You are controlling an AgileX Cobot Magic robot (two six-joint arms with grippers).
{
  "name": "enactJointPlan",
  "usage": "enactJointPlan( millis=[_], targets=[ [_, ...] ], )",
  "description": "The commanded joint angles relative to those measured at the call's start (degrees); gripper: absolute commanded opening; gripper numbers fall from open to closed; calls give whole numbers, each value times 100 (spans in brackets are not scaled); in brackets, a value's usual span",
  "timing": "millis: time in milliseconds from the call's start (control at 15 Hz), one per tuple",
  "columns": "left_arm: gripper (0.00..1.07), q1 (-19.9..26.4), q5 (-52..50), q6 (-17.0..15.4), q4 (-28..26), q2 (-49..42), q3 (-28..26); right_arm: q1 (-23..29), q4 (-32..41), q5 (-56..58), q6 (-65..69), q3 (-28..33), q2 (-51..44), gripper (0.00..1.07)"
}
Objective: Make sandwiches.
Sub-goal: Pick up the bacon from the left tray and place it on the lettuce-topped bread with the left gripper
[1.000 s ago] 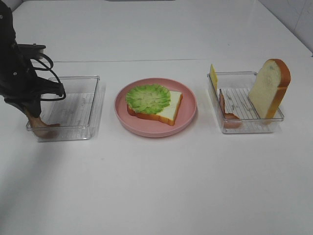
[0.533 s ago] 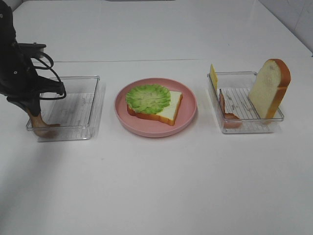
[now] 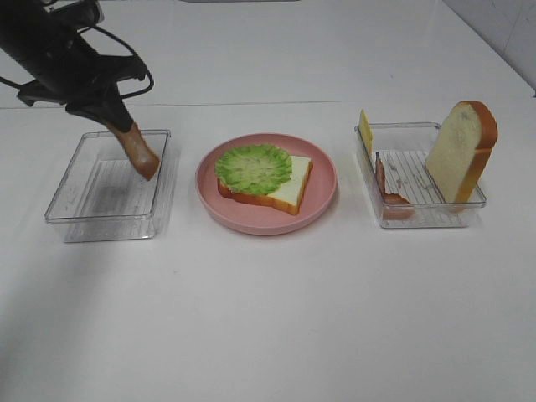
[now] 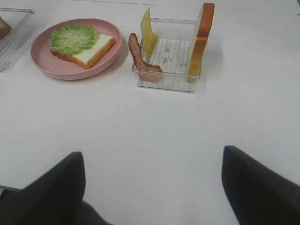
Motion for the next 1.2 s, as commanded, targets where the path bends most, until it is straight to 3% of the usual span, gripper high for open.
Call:
enactJointPlan(
  millis=[67,133,200,267,467,933,1067,1200],
  targets=[
    [0,-23,-23,716,-1318,-17,-189,-29,23,-46,17,11,-80,77],
    [0,-23,-23,819,-1558,0,-195,-29,23,-46,17,11,-80,77],
    [0,-23,-11,1261,-2429,80,-195,-29,23,-46,17,11,-80,77],
    [0,-46,6,1438,-2716,126,-195,-29,23,-46,17,11,-80,77],
    [0,-447,11,2332,-4246,630,-206,-29,29,-46,17,11,-80,77],
    [0,-900,-178,2882,-5260,1346,-206,-29,23,-46,17,11,-80,77],
    [0,-957,-447,3088,-5334,1536,-206,-29,23,-46,17,11,-80,77],
    [0,-940,-567,3094,-5265,1633,-206,-29,23,-46,17,11,-80,77]
  ],
)
